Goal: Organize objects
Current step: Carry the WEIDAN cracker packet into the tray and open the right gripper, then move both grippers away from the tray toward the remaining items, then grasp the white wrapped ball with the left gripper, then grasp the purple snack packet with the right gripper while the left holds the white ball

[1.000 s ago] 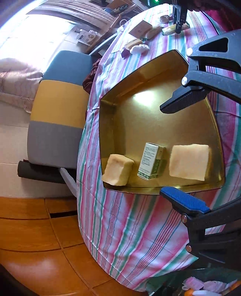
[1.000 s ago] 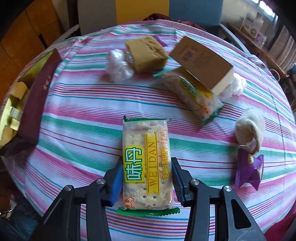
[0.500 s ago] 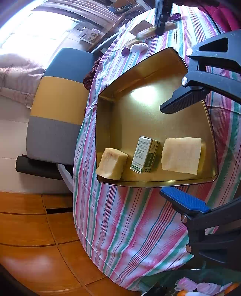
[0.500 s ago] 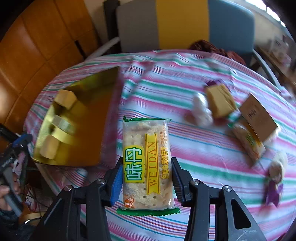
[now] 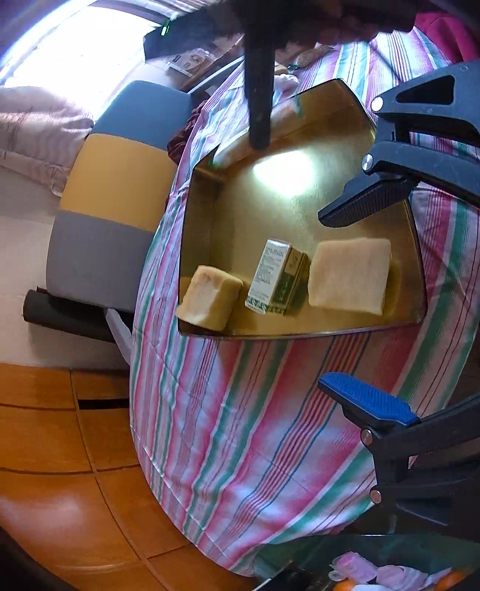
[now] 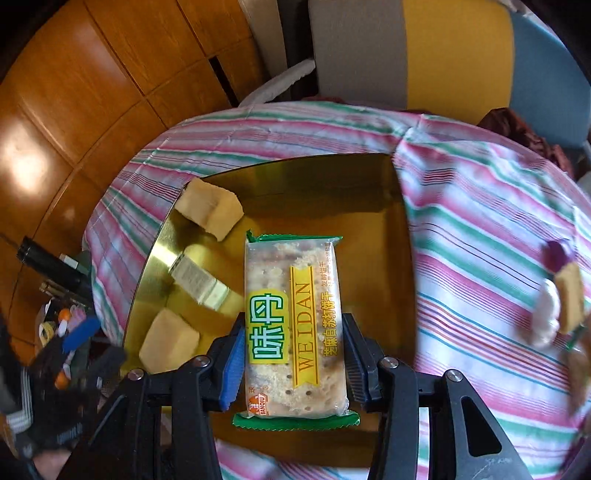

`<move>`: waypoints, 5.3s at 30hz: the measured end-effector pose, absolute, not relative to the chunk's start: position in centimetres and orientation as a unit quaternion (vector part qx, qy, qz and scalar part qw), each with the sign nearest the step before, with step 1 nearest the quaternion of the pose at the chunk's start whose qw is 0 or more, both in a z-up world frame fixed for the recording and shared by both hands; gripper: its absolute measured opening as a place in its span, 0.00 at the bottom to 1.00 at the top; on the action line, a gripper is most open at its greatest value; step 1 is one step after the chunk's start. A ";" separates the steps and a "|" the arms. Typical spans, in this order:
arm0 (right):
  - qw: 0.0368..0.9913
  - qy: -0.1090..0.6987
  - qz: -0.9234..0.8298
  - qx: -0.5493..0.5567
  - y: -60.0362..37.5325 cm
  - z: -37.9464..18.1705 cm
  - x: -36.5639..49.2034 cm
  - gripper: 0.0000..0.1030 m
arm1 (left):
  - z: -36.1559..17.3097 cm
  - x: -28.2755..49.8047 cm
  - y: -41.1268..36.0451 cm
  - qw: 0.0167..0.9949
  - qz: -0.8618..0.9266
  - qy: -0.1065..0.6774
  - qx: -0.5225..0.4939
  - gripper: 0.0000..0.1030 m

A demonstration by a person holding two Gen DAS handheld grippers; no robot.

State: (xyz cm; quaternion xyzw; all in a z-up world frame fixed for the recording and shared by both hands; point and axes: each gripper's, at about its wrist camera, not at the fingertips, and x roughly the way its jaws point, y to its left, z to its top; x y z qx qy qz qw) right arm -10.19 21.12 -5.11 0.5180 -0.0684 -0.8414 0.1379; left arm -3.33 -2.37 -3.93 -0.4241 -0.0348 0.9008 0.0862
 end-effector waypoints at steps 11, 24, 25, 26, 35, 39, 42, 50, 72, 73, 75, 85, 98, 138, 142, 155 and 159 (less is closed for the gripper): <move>0.084 -0.086 -0.829 0.546 16.2 -8.6 -17.7 0.47 | -4.9 -4.0 -5.8 0.050 0.895 -0.073 -0.438 0.72; 0.178 -0.169 -0.798 0.550 13.6 -10.3 -17.5 0.54 | -4.9 -3.8 -5.5 0.067 0.895 -0.071 -0.435 0.71; 0.178 -0.167 -0.801 0.547 13.8 -10.0 -17.2 0.54 | -4.8 -3.7 -5.4 0.066 0.896 -0.069 -0.433 0.71; 0.179 -0.164 -0.804 0.542 14.0 -9.7 -16.9 0.54 | -4.7 -3.7 -5.3 0.066 0.897 -0.067 -0.432 0.71; 0.166 -0.106 -0.843 0.500 15.0 -6.6 -13.3 0.62 | -3.3 -2.7 -4.4 0.061 0.906 -0.045 -0.416 0.71; 0.156 -0.069 -0.865 0.471 16.0 -5.0 -10.9 0.70 | -2.5 -2.1 -3.8 0.066 0.912 -0.035 -0.404 0.71; 0.149 -0.052 -0.876 0.456 17.1 -4.3 -9.3 0.74 | -2.0 -1.7 -3.1 0.073 0.914 -0.026 -0.397 0.71; 0.098 -0.041 -0.893 0.438 23.7 -3.5 -5.0 0.79 | -1.1 -1.0 -0.7 0.097 0.917 -0.006 -0.388 0.71; -0.209 -0.140 -0.900 0.357 50.5 -4.2 2.7 0.83 | -1.0 -1.0 11.7 0.192 0.895 0.100 -0.390 0.68; -0.216 -0.155 -0.893 0.364 51.4 -4.6 2.7 0.83 | -1.1 -1.1 12.4 0.197 0.893 0.103 -0.391 0.68; -0.222 -0.173 -0.887 0.366 52.4 -4.8 2.7 0.83 | -1.3 -1.1 13.8 0.208 0.889 0.107 -0.393 0.68; -0.273 -0.280 -0.863 0.320 56.7 -3.9 5.6 0.87 | -2.7 -1.0 21.0 0.285 0.852 0.130 -0.419 0.61; -0.272 -0.327 -0.854 0.300 57.7 -3.5 6.7 0.89 | -3.8 -4.0 29.6 0.332 0.817 0.106 -0.459 0.61; -0.301 -0.371 -0.841 0.256 60.7 -3.3 8.9 0.92 | -8.7 -3.7 35.3 0.413 0.772 0.087 -0.476 0.28; -0.336 -0.402 -0.822 0.224 63.1 -3.2 11.4 0.92 | -8.0 -1.6 34.0 0.424 0.771 0.098 -0.466 0.28; -0.343 -0.432 -0.786 0.278 65.0 -5.5 11.6 0.92 | -5.1 1.0 30.0 0.429 0.782 0.086 -0.444 0.28; -0.348 -0.426 -0.769 0.327 65.0 -7.3 11.1 0.92 | -4.2 1.5 28.8 0.435 0.782 0.075 -0.441 0.28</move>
